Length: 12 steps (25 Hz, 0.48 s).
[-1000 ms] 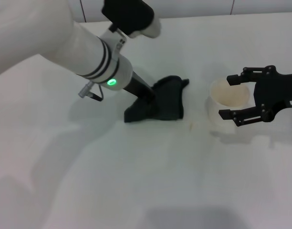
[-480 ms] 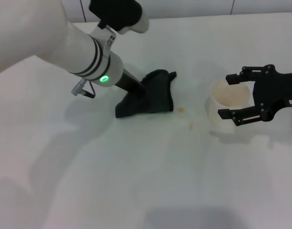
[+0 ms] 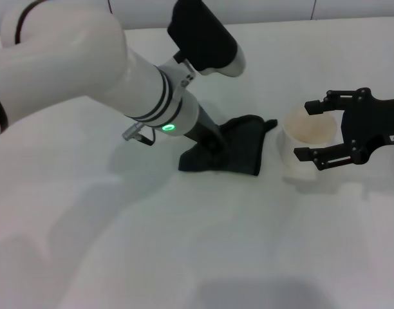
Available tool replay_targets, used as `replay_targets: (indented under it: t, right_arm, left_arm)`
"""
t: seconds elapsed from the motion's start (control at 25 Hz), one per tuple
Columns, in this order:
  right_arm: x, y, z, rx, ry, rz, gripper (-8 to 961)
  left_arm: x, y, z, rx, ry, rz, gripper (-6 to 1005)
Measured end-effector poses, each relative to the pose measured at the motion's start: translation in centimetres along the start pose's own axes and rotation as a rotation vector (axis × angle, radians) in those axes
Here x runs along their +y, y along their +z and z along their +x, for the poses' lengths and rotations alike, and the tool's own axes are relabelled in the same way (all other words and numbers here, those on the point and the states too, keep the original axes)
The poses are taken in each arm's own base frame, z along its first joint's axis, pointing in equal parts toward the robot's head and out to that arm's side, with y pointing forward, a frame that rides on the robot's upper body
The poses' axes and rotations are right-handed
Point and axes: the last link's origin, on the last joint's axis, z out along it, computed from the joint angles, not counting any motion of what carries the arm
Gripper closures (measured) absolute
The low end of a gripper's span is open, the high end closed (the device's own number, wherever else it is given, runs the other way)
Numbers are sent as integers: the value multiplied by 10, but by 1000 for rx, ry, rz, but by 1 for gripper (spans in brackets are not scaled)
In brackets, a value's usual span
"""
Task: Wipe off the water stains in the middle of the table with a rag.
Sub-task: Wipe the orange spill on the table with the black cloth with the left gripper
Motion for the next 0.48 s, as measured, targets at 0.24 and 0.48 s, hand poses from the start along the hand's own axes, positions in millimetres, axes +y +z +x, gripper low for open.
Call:
replay_targets:
  t: [0.24, 0.48]
  right_arm:
    - [0, 0, 0, 0, 1, 0, 80]
    - [-1, 0, 0, -1, 0, 3, 80]
  left_arm:
    - [5, 0, 8, 30, 34, 8, 908]
    - [10, 4, 12, 44, 81, 21, 909]
